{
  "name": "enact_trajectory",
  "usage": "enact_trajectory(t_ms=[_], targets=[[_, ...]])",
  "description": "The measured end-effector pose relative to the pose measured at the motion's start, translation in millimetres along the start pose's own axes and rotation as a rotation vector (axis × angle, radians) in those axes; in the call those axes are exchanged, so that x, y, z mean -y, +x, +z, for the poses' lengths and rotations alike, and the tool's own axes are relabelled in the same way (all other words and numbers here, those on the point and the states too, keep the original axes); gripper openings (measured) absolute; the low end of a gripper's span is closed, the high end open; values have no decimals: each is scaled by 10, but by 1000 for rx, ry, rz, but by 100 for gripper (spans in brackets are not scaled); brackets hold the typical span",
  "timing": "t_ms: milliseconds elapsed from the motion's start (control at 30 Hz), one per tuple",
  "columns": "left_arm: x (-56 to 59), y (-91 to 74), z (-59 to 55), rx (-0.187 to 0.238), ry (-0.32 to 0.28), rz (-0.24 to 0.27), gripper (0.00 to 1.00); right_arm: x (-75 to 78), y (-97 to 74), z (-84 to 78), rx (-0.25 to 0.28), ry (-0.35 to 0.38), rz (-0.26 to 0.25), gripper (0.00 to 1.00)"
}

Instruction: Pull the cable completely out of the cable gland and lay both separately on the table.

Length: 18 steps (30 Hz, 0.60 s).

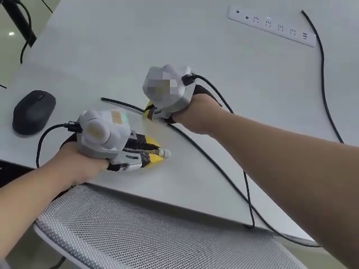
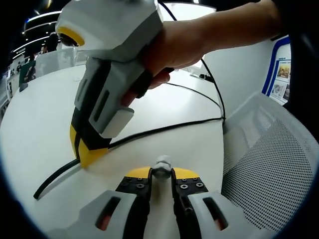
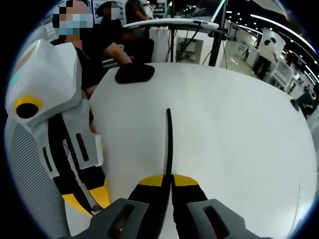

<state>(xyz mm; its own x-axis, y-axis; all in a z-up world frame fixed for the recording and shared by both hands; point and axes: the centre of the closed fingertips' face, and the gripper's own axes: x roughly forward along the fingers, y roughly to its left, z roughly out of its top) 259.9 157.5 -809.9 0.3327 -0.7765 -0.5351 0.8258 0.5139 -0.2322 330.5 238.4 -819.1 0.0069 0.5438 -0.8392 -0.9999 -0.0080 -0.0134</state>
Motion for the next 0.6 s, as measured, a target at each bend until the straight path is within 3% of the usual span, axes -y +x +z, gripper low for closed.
enact_trajectory(t_ms=[67,600], targets=[[-7,1,-30,-18,14,5,16,-3,-1,1,2,1,-2,0],[-17,4,-5,-12,28,13,18,-42,-11,17,-6,4,0,5]])
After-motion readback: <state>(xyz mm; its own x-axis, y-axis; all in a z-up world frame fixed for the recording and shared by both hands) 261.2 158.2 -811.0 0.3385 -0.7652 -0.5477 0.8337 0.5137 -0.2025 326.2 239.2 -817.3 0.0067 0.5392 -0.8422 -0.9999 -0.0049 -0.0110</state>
